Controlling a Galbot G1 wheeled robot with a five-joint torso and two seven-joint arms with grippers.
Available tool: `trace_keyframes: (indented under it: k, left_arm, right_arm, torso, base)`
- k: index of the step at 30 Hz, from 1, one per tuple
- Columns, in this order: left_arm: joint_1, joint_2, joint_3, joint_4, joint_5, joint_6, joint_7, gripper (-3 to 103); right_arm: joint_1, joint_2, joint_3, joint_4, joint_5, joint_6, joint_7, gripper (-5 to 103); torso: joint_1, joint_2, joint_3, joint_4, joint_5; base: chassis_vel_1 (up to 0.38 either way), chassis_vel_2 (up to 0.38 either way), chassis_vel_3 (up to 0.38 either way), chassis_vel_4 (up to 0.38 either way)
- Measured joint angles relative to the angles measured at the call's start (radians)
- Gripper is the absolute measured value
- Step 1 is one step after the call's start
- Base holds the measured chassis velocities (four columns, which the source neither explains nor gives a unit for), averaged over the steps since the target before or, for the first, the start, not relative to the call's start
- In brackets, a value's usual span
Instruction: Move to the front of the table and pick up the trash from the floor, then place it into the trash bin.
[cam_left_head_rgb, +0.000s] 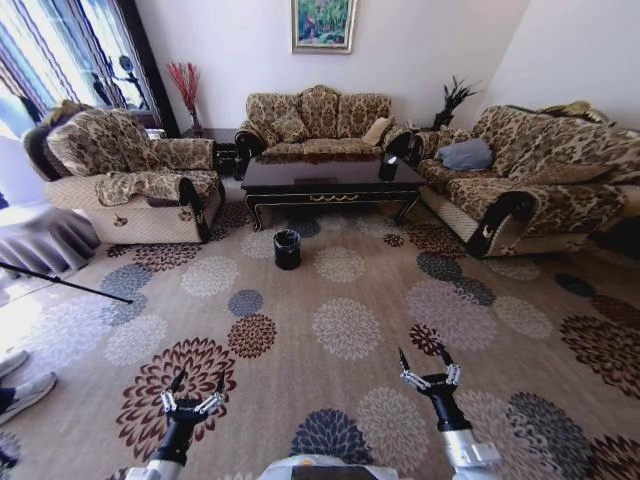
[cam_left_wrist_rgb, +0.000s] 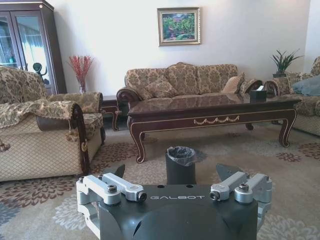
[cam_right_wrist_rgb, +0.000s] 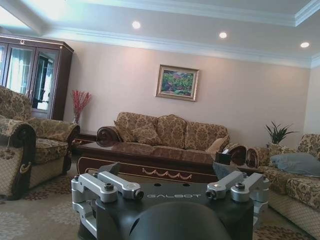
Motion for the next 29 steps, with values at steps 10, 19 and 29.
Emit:
trace_keyframes:
  k: [10, 19, 29]
  left_arm:
    - [0.000, 0.000, 0.000, 0.000, 0.000, 0.000, 0.000, 100]
    - [0.000, 0.000, 0.000, 0.000, 0.000, 0.000, 0.000, 100]
    - [0.000, 0.000, 0.000, 0.000, 0.000, 0.000, 0.000, 100]
  right_arm:
    - [0.000, 0.000, 0.000, 0.000, 0.000, 0.000, 0.000, 100]
    - [0.000, 0.000, 0.000, 0.000, 0.000, 0.000, 0.000, 100]
    - [0.000, 0.000, 0.000, 0.000, 0.000, 0.000, 0.000, 100]
  torso:
    - [0.019, 0.043, 0.023, 0.0000, 0.0000]
    - [0.038, 0.084, 0.045, 0.0000, 0.0000]
    - [0.038, 0.083, 0.045, 0.0000, 0.0000]
  base:
    - [0.000, 0.000, 0.000, 0.000]
    - [0.000, 0.000, 0.000, 0.000]
    - [0.000, 0.000, 0.000, 0.000]
